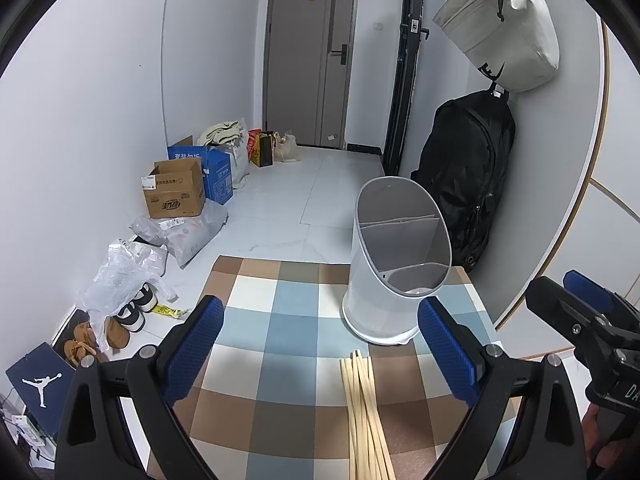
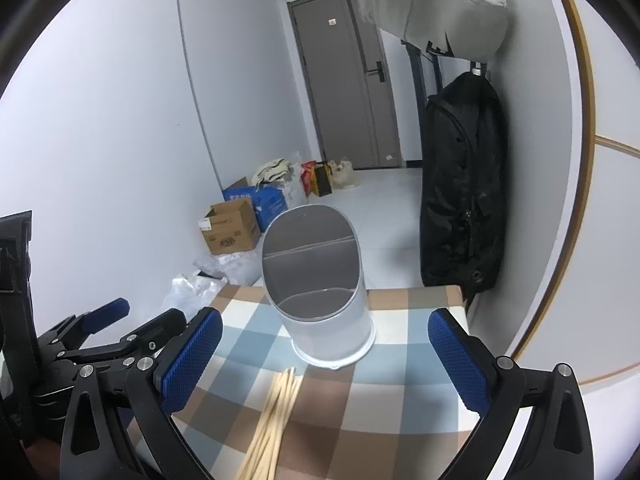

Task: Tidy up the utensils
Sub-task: 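Lower the right gripper onto the wooden chopsticks and close on one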

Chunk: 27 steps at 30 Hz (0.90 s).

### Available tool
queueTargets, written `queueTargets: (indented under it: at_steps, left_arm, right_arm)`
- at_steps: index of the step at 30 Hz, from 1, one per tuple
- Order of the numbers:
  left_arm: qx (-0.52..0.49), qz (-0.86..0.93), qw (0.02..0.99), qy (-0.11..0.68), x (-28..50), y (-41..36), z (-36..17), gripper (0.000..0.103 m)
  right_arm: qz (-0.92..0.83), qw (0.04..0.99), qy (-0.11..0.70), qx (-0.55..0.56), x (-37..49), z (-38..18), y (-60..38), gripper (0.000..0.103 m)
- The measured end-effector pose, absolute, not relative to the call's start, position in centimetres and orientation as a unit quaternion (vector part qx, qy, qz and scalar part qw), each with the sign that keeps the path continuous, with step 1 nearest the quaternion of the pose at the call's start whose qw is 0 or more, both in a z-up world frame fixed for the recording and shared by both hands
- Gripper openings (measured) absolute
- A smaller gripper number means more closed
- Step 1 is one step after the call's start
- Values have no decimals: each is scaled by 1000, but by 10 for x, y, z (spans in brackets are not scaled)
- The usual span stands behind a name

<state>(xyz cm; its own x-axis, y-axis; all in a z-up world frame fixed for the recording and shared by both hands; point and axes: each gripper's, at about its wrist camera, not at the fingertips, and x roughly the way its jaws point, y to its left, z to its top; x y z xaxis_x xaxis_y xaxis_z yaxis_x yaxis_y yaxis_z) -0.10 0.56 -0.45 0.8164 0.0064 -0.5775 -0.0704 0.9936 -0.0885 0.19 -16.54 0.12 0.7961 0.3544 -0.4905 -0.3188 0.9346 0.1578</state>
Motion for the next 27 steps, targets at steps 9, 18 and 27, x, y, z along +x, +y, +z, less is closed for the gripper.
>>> queueTargets:
  at_steps: [9, 18, 27]
  left_arm:
    - [-40, 26, 946, 322, 10, 12, -19, 95]
    - [-62, 50, 926, 369, 28, 45, -39, 95]
    - [-96, 73, 909, 399, 36, 74, -50, 95]
  right_arm:
    - [197, 927, 316, 50, 18, -15, -159, 92]
    - [229, 890, 391, 54, 45, -52, -141, 77]
    - [255, 828, 500, 7, 69, -115, -99, 50]
